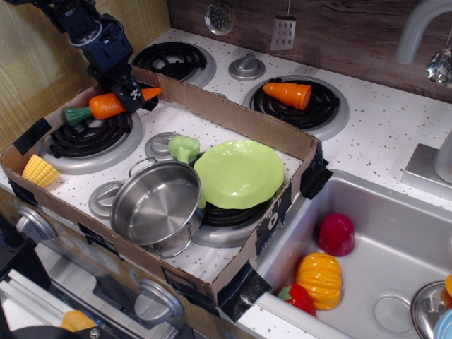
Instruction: Put carrot on plate
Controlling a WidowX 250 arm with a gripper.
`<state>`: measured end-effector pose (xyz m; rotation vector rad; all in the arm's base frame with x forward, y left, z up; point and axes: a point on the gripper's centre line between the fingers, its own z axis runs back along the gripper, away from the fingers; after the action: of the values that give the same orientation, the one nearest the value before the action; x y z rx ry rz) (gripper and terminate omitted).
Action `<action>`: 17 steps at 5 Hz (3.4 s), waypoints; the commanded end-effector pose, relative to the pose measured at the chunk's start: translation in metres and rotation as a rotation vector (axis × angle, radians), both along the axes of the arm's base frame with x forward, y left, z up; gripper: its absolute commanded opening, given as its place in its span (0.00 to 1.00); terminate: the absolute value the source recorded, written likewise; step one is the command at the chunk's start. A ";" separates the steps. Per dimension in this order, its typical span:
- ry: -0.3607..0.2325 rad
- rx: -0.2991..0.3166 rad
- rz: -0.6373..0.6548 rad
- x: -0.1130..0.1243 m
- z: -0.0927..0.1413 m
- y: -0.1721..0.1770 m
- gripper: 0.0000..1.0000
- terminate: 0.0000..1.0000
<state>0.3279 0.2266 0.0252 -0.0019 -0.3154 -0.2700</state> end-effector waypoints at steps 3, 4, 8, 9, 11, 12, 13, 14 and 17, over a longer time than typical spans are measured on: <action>-0.031 0.131 0.053 0.008 0.072 0.002 0.00 0.00; -0.014 0.157 0.061 0.014 0.090 0.001 0.00 0.00; 0.058 -0.002 0.443 0.016 0.101 -0.082 0.00 0.00; 0.045 -0.013 0.569 0.016 0.105 -0.101 0.00 0.00; 0.002 -0.009 0.683 0.006 0.090 -0.129 0.00 0.00; -0.013 -0.009 0.742 0.003 0.081 -0.150 0.00 0.00; -0.010 -0.030 0.776 0.001 0.071 -0.165 0.00 0.00; 0.001 -0.037 0.803 -0.002 0.064 -0.177 0.00 0.00; -0.007 -0.091 0.897 -0.018 0.035 -0.193 0.00 0.00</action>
<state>0.2959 0.0277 0.0411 0.0582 -0.2508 0.6242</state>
